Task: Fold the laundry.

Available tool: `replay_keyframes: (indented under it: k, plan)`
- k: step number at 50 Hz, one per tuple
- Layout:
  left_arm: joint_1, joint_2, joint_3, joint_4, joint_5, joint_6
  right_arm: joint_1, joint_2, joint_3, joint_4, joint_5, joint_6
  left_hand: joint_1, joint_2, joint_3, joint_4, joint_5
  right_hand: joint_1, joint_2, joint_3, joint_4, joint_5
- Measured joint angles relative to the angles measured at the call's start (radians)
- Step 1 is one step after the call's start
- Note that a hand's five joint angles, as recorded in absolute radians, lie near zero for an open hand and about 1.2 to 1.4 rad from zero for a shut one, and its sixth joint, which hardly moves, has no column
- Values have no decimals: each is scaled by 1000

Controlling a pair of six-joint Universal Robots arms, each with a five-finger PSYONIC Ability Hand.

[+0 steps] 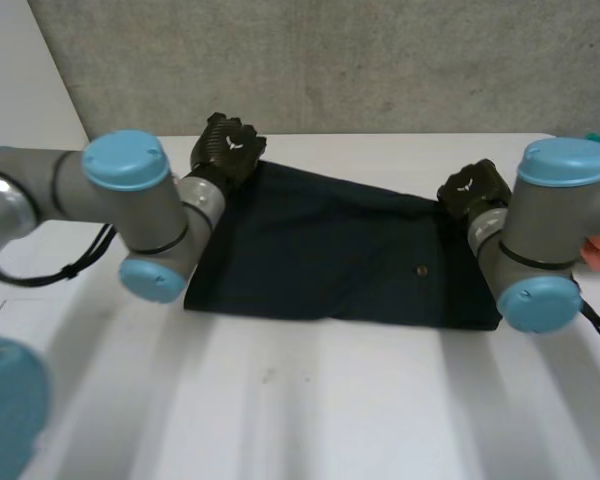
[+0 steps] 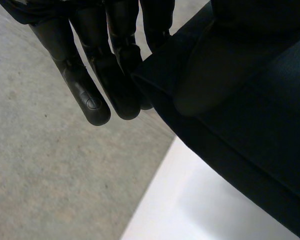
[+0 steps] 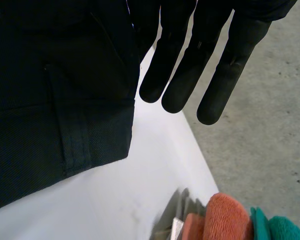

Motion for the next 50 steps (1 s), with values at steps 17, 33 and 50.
replay_keyframes:
  k: [17, 33, 50]
  plan:
    - [-45, -123, 171, 45, -3, -66, -4, 92, -177, -2, 107, 155, -938, -994, -985, -1003, -962, -862, -965, -980, -992, -985]
    - [-36, 346, -536, 100, -10, -306, -108, -259, 400, 143, -157, 457, -938, -996, -985, -1003, -962, -858, -961, -960, -965, -961]
    - [-36, 387, -635, 167, -12, -308, -187, -147, 415, -33, -146, 435, -938, -996, -985, -1003, -962, -152, -45, -34, -4, -73]
